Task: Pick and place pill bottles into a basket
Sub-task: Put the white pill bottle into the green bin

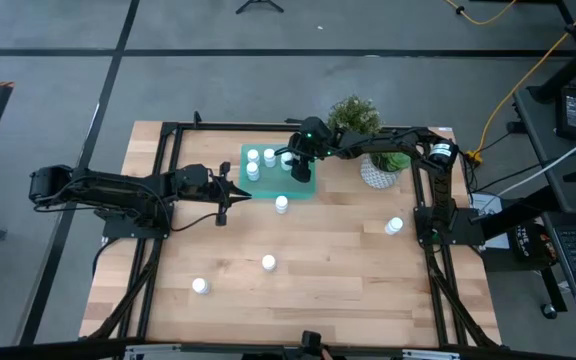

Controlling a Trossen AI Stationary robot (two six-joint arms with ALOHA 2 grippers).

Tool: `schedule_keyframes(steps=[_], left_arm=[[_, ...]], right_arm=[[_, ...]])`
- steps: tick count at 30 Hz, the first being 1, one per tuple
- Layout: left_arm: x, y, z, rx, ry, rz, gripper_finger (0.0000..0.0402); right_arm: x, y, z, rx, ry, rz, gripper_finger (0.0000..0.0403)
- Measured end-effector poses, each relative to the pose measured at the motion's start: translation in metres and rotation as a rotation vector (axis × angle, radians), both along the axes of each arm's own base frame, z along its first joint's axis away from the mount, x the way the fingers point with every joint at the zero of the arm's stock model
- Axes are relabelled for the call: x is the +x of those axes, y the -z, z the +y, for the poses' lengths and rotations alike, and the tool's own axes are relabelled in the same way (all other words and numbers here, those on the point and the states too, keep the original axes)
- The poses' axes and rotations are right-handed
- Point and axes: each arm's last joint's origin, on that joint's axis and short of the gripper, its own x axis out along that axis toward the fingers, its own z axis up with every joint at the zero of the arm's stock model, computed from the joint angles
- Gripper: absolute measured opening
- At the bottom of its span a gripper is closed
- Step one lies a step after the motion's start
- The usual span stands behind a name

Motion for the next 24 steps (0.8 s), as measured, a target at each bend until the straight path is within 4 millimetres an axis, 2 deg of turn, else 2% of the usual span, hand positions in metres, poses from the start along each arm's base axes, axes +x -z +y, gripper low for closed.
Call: schedule_keyframes(steps=[14,18,24], left_arm=[[0.0,0.0,0.0,0.0,0.001,0.0,0.0023],[0.0,0.0,0.0,0.001,-0.003,0.0,0.0019],[0.0,0.0,0.001,0.009,-0.022,0.001,0.0016]], right_arm=[[-0.001,-0.041,-0.003,-0.041,0.012,0.048,0.0216],[-0.008,-0.063,-0.001,-0.118,0.023,0.033,0.0173],[-0.032,-0.104,0.012,-0.14,0.016,0.003,0.0068]])
